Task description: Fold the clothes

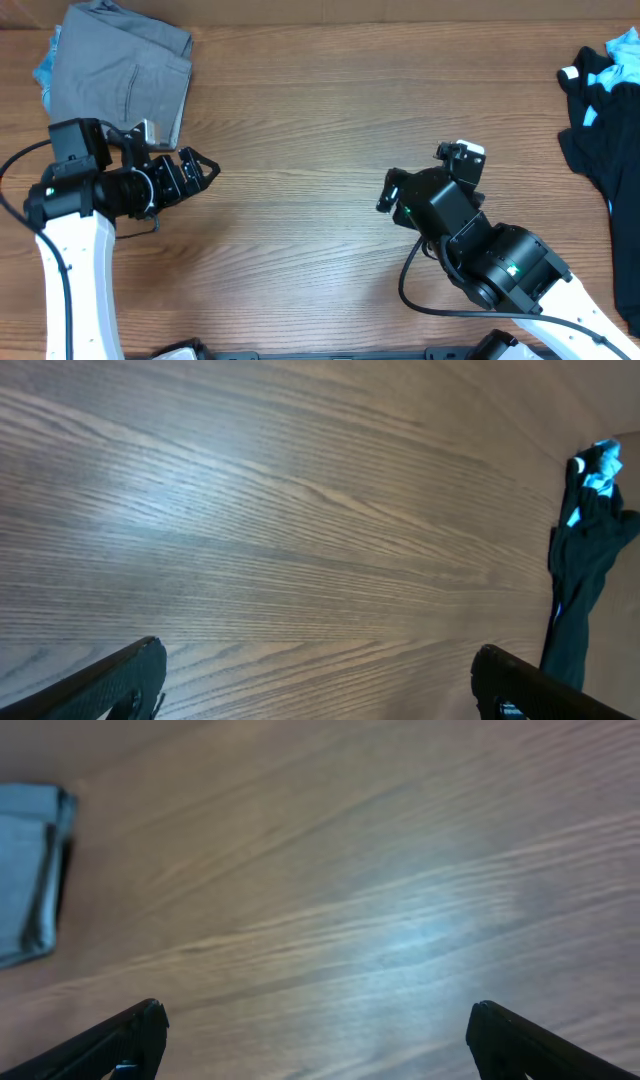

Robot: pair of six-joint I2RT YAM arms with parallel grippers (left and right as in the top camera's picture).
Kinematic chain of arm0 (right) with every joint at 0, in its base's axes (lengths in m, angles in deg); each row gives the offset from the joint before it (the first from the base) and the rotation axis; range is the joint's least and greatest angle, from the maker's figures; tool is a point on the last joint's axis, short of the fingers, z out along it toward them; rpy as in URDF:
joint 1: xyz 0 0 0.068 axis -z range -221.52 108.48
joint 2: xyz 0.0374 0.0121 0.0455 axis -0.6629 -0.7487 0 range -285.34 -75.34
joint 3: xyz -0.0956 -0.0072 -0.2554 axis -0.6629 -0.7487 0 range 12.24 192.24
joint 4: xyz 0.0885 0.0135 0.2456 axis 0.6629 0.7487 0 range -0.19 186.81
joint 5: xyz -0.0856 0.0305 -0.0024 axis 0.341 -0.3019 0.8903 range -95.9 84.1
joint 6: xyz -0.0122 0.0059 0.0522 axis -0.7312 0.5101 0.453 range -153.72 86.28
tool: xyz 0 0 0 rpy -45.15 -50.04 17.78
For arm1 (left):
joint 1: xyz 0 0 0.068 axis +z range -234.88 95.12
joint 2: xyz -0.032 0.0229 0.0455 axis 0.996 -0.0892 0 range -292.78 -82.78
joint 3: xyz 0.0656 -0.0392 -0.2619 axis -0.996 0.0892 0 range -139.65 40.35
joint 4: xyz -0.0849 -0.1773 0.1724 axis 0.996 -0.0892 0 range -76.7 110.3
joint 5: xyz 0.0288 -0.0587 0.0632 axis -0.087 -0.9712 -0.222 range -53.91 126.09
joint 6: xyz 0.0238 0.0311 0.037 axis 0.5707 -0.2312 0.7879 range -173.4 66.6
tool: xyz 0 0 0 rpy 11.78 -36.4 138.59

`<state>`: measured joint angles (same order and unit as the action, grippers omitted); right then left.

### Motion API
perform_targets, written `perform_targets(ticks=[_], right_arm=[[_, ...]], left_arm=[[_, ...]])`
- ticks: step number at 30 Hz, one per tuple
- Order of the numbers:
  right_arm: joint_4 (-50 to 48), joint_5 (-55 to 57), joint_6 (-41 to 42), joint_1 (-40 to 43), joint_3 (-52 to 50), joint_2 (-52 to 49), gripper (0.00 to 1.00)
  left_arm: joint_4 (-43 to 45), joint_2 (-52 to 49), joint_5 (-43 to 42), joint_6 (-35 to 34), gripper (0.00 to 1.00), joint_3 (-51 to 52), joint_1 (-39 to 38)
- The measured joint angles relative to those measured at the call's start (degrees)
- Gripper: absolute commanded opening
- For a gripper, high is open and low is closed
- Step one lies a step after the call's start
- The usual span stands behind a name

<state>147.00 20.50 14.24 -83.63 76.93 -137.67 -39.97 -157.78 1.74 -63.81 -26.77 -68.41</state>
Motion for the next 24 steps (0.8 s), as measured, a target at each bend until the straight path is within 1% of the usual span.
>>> perform_targets(ticks=[6, 12, 14, 15, 17, 22, 24], right_arm=[[3.9, -0.6, 0.0, 0.0, 0.0, 0.0, 1.0], [2.2, -1.5, 0.0, 1.4, -0.3, 0.2, 1.0], [1.1, -2.6, -0.1, 4.5, -1.2, 1.1, 1.0], [-0.5, -4.1, -0.6, 7.5, -2.4, 2.3, 1.0], [-3.2, -5.9, -1.7, 11.0, -4.1, 4.0, 1.0], [-15.4, -14.8, -10.1, 22.1, -13.4, 13.0, 1.0], [-17.0, -16.9, -12.2, 25.0, -17.2, 17.2, 1.0]], left_arm=[[0.1, -4.1, 0.0, 0.0, 1.0, 0.0, 0.0], [0.1, -7.6, 0.0, 0.0, 1.0, 0.0, 0.0], [0.1, -8.5, 0.0, 0.0, 1.0, 0.0, 0.0], [0.1, -8.8, 0.0, 0.0, 1.0, 0.0, 0.0], [0.1, -9.2, 0.0, 0.0, 1.0, 0.0, 0.0], [0.1, -9.9, 0.0, 0.0, 1.0, 0.0, 0.0], [0.1, -10.1, -0.1, 0.0, 1.0, 0.0, 0.0]])
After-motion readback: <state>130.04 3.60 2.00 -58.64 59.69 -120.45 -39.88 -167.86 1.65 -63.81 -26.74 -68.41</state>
